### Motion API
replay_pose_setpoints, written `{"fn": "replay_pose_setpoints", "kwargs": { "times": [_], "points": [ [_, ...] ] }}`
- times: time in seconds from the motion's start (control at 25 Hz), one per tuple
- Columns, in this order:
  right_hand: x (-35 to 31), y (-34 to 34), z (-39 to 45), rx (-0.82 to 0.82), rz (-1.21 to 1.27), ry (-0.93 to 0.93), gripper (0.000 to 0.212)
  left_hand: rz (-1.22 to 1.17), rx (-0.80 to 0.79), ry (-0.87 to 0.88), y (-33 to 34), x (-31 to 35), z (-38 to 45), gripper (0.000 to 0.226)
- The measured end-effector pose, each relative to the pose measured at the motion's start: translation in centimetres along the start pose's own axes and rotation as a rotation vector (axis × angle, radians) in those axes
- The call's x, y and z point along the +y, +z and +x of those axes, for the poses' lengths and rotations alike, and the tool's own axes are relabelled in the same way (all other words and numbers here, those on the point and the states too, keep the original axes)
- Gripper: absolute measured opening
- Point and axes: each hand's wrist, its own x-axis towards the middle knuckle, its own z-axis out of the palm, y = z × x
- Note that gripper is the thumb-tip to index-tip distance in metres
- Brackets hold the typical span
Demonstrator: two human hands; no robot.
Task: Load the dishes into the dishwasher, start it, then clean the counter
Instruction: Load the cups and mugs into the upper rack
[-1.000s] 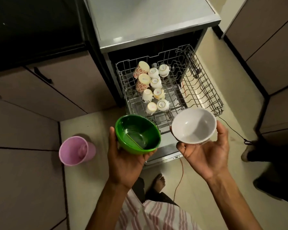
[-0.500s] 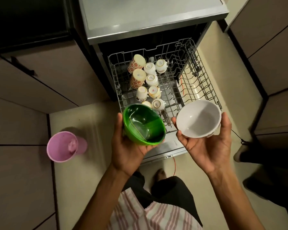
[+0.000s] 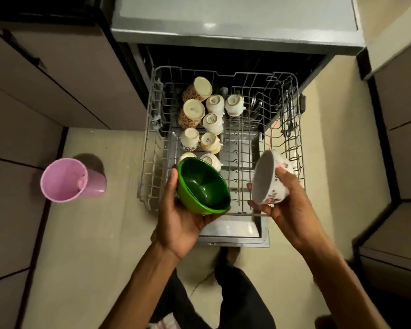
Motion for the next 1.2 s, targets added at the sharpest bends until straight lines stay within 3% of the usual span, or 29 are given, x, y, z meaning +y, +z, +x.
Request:
{"fn": "replay_pose_setpoints", "kwargs": {
  "times": [0.12,0.28,0.44,0.68,1.0,1.2],
  "points": [
    [-0.3,-1.9,6.4,0.101,-0.457,-0.129,0.078,0.044,0.097,0.056,-0.9,-2.8,4.8,0.077],
    [0.5,-2.4,18.6,0.067,-0.873,-0.38,0.097,0.18,0.216,0.111,-2.8,-4.4,10.9,0.051],
    [2.7,-2.2,28.4,0.112,-1.323,-0.633,0.101,0.335,0.209,0.187,-4.9,-4.2,15.6,0.037],
    [4.4,-2.3,33.6,0.068,-1.584,-0.57,0.105,0.327,0.157,0.275,-6.6,-4.4,18.2,0.036],
    [5.6,-1.7,35.6,0.107,-1.681,-0.542,0.107,0.283,0.124,0.279,-7.4,-5.1,18.5,0.029],
    [6.3,-1.8,35.8,0.122,-1.659,-0.531,0.108,0.289,0.123,0.279,-8.1,-5.1,18.5,0.041]
  ]
}}
